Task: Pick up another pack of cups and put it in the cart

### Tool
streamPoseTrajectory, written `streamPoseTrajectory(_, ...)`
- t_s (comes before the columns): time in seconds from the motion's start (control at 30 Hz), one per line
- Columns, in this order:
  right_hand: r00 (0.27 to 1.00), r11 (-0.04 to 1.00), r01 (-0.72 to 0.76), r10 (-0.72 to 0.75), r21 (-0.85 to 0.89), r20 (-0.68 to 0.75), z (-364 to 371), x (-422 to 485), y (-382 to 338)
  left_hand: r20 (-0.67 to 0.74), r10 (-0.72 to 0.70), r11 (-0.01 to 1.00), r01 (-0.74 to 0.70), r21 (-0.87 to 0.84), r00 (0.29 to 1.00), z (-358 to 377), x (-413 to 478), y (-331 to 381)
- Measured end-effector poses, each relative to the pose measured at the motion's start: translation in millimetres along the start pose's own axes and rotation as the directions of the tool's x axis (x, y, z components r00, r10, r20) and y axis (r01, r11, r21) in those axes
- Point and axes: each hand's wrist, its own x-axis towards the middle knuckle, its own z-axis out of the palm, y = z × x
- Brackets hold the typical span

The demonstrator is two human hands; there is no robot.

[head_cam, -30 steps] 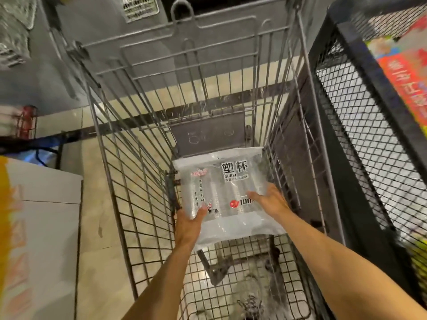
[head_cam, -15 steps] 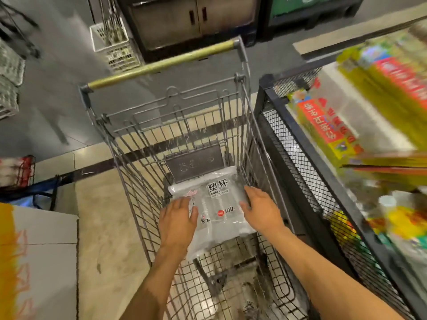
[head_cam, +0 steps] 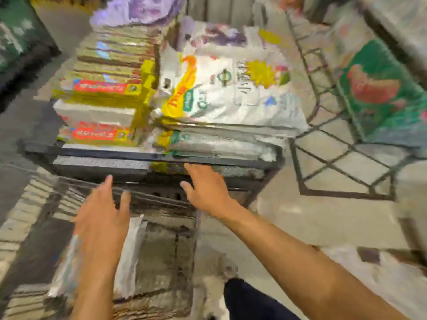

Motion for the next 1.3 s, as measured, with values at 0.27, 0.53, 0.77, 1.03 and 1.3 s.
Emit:
streamPoseTrajectory(0.27,0.817,0.829,-0.549,0.559,0.105,-0.139,-40,-181,164,0.071,0.483,0.862,-0.460,-0.213,0.873,47,-68,152)
streamPoseTrajectory(0.53,0.369,0.410,-0.867,0.910,0.283,-0.187,-42,-415,262,0.303,0.791,0.611,-0.710,-0.349,0.531,102,-203,273)
streamPoseTrajectory(0.77,0.101,0.130,-0.923,0.990,0.363,-0.097,-6,-575,308,0.383,0.854,0.491,-0.788,-0.372,0.351,135,-326,338)
streamPoseTrajectory(1.03,0.007,-0.044,-0.863,0.995,0.503,0.098,51,-663,376,0.466,0.845,0.415,-0.871,-0.263,0.262,179,-435,416)
streamPoseTrajectory(1.3,-0.179,-0.330,-0.705,0.939,0.628,0.293,132,-717,463,0.537,0.842,0.137,-0.942,-0.306,-0.052,306,-559,508)
